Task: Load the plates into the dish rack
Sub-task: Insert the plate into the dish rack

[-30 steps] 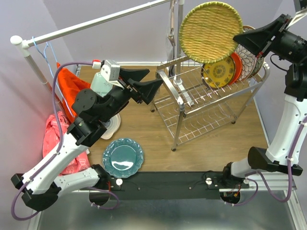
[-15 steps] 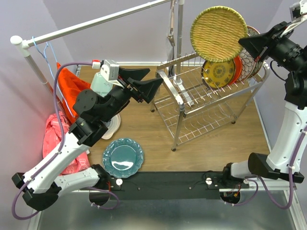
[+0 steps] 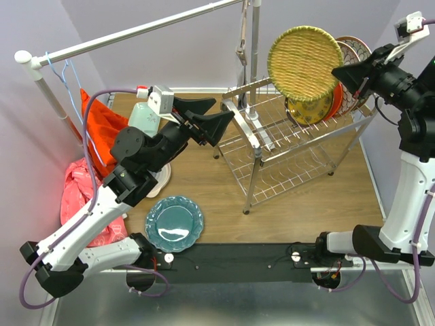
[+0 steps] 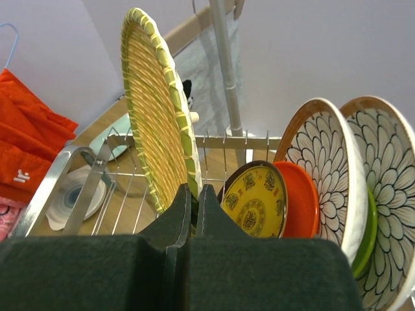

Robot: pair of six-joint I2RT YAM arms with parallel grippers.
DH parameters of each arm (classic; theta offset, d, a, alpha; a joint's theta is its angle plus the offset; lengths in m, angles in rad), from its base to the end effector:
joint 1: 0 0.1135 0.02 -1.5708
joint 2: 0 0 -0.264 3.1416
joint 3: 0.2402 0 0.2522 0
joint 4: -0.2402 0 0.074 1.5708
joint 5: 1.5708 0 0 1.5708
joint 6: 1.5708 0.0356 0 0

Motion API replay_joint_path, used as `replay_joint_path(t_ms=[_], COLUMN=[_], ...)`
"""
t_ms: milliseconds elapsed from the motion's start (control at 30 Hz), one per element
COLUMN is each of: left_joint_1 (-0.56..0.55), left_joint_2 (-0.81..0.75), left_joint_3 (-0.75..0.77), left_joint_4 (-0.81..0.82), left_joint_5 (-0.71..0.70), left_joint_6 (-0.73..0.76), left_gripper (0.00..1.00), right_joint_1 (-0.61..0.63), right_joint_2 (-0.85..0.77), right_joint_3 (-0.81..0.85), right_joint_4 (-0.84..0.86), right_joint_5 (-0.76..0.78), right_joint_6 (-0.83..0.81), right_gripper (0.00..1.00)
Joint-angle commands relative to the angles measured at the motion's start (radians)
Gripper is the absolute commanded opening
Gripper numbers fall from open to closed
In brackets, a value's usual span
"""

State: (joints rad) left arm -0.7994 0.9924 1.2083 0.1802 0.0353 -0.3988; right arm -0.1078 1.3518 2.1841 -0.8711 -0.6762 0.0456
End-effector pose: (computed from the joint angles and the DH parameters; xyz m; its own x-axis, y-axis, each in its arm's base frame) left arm 0.1407 -0.1466 0.4879 -0.0392 -0.5164 -0.8555 0.7856 0.5131 -0.3457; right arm 0.1862 0.0023 0.5888 -0.0630 0.0426 -0.9971 -0.5355 0.8417 0.0698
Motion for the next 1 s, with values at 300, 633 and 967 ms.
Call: replay_joint_path(t_ms=[300, 633, 967], left_joint_1=[0.006, 0.014, 0.022], left_joint_2=[-0.001, 0.002, -0.008], left_joint_3=[-0.013, -0.019, -0.038], left_joint_4=[0.041, 0.048, 0.056], left_joint_5=[-0.028, -0.055, -0.060], left_joint_6=[-0.006, -0.003, -0.006], left_gripper=[0.81, 0.81, 0.81], right_joint_1=[0.100, 0.210, 0.273], right_joint_2=[-0.020, -0.008, 0.017], right_joint_3=[-0.046, -0.035, 0.016], right_joint_4=[-0.017, -0.054, -0.103], right_joint_5=[0.213, 0.357, 0.468], right_joint_6=[-0.092, -0.150, -0.179], right_gripper=[0.01, 0.01, 0.01])
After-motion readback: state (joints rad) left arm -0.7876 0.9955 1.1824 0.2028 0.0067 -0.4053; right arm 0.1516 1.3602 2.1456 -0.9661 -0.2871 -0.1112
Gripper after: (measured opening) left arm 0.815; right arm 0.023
